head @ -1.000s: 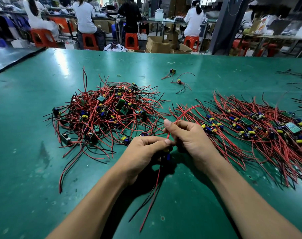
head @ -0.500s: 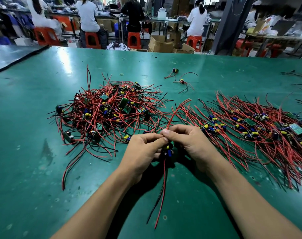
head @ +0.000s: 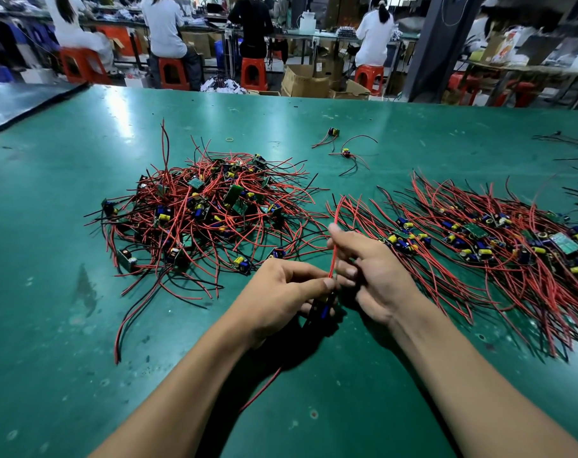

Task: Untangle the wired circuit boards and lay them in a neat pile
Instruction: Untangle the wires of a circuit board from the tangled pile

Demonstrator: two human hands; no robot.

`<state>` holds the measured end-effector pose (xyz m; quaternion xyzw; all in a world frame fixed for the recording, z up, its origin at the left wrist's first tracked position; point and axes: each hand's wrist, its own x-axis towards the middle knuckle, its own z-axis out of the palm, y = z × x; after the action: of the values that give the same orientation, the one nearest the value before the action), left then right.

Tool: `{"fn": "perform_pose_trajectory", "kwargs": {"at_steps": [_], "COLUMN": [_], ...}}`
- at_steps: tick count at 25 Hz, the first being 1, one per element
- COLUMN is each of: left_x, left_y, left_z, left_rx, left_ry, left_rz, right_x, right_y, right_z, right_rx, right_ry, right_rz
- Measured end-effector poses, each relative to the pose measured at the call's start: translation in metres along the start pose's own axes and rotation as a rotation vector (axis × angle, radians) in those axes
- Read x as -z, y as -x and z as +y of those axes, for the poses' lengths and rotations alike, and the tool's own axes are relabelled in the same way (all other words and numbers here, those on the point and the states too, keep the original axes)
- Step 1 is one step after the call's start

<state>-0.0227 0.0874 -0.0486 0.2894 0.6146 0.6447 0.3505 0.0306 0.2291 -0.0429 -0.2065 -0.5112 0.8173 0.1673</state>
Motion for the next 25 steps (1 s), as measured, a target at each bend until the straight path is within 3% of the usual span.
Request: {"fn": "perform_pose_trajectory", "kwargs": {"at_steps": [4, 12, 20, 25], "left_x": [0.0, 0.0, 0.0, 0.001], "left_y": [0.001, 0.0, 0.001, 0.002], "left_z": [-0.001, 0.0, 0.001, 0.001], "left_rx": [0.015, 0.027, 0.033, 0.039], "left_ry": [0.054, 0.099, 0.075, 0.004], "left_rz": [0.015, 0.05, 0.027, -0.023], "right_x": [0.0, 0.009, 0.018, 0.02], "right_y": [-0.001, -0.007, -0.008, -0.008], "right_z": [-0.006, -0.015, -0.022, -0.023], "right_rx": [-0.117, -0.11, -0.089, -0.151], "right_ry": [-0.231, -0.507, -0.565, -0.547], "right_rz": [0.002, 0.033, 0.133, 0.108]}}
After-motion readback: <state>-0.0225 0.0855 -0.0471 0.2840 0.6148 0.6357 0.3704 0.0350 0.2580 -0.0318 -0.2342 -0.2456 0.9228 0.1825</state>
